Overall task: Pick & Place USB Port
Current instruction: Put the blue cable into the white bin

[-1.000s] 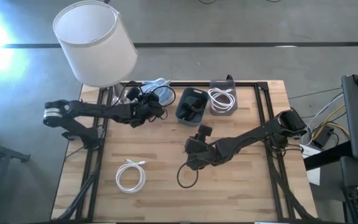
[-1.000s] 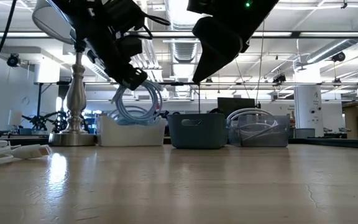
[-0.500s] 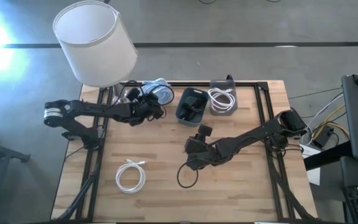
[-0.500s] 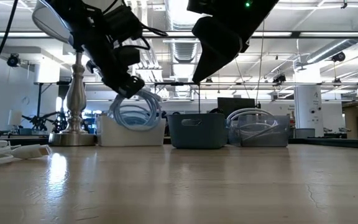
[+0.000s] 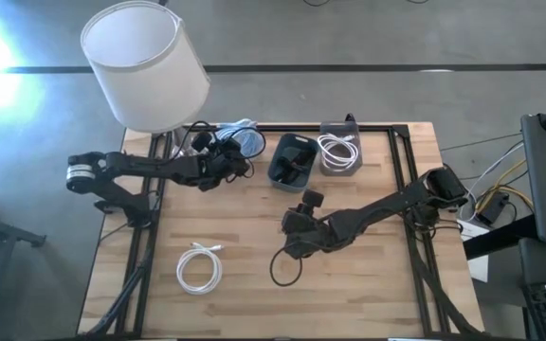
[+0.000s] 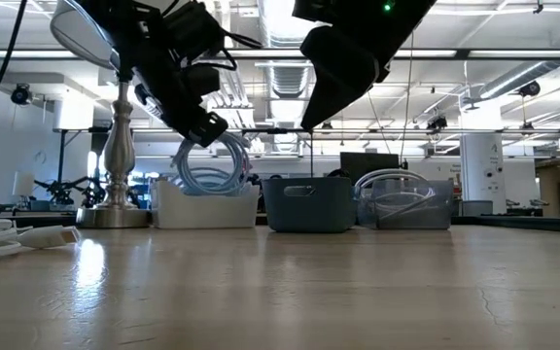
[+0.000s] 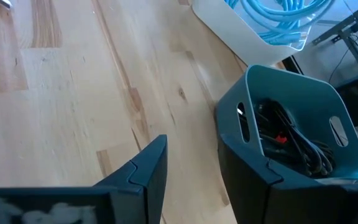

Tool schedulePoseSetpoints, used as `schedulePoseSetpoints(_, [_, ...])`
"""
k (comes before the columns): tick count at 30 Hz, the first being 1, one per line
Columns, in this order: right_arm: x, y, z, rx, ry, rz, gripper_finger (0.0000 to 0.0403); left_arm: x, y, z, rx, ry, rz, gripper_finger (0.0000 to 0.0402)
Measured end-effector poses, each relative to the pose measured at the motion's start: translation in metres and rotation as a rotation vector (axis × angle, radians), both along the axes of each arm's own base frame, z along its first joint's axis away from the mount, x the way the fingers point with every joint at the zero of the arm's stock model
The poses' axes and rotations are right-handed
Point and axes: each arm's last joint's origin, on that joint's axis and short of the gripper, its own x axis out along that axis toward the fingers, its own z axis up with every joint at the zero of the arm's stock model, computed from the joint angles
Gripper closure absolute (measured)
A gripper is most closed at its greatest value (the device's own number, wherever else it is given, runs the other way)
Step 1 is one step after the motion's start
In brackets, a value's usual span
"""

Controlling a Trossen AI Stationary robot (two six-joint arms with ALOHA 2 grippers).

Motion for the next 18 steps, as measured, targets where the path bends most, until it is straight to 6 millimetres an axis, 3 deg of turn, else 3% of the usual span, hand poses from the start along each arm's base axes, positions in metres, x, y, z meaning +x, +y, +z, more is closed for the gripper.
schedulePoseSetpoints(10, [0.0,0.0,0.0,0.0,0.0,0.0,0.0274,0.0014,-0.0022,-0.0065,-0.128,-0.007,-0.121,0.0346])
schedulePoseSetpoints(18, [0.0,0.0,0.0,0.0,-0.001,0.0,0.0269,-0.0001,0.0009,-0.0069,-0.12,0.007,-0.102,0.0346])
